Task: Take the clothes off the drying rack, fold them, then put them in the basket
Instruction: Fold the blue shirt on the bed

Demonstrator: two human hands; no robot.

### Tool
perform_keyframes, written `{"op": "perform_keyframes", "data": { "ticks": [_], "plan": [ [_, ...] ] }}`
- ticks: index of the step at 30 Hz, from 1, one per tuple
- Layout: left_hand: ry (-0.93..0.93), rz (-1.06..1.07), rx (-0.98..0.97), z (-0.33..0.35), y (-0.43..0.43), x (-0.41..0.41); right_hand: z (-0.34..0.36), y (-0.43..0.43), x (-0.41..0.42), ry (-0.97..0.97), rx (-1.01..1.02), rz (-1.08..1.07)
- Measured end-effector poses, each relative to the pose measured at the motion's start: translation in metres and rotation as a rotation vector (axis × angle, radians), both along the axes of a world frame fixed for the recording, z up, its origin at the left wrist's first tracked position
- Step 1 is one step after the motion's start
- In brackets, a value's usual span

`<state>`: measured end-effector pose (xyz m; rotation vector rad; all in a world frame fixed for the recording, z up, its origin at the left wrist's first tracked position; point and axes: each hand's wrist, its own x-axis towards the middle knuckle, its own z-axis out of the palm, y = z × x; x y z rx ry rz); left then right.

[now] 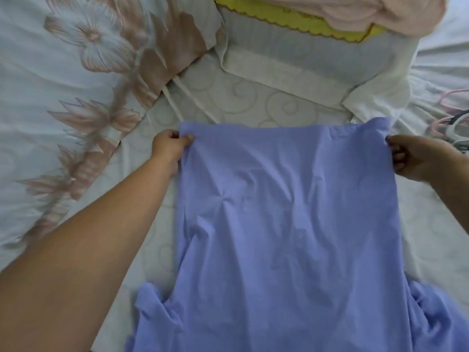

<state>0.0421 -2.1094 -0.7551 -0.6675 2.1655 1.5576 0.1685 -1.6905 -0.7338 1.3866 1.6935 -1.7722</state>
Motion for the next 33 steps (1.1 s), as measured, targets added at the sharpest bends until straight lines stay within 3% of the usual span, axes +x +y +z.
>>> {"op": "perform_keyframes", "data": {
  "ticks": [7,11,14,19,22,25,27,31,33],
  "plan": [
    [-0.051,-0.058,0.214,0.009,-0.023,-0.014,0.000,0.002,-0.008,0.087,0.093,0.157],
    [-0.050,-0.074,0.196,0.006,-0.028,-0.021,-0.004,0.024,-0.013,0.195,0.313,-0.036],
    [-0.043,-0.048,0.174,0.001,-0.025,-0.021,-0.015,0.041,-0.012,0.252,0.383,-0.052],
    [-0.007,0.030,0.197,0.002,-0.028,-0.010,-0.012,0.010,0.002,0.268,0.360,-0.017],
    [0.042,-0.009,0.013,0.005,-0.044,0.029,-0.017,-0.012,0.033,0.237,0.480,-0.061],
    [0.025,-0.249,-0.323,0.010,-0.068,0.108,-0.016,-0.046,0.097,0.199,0.573,-0.023],
    [-0.091,-0.457,-0.455,0.018,-0.087,0.167,-0.021,-0.059,0.154,0.136,0.675,0.031],
    [-0.155,-0.736,-0.462,0.020,-0.123,0.236,-0.022,-0.082,0.237,0.114,0.916,0.387],
    [-0.130,-0.765,-0.421,0.019,-0.140,0.244,-0.012,-0.099,0.257,0.111,1.064,0.609]
  ]
}}
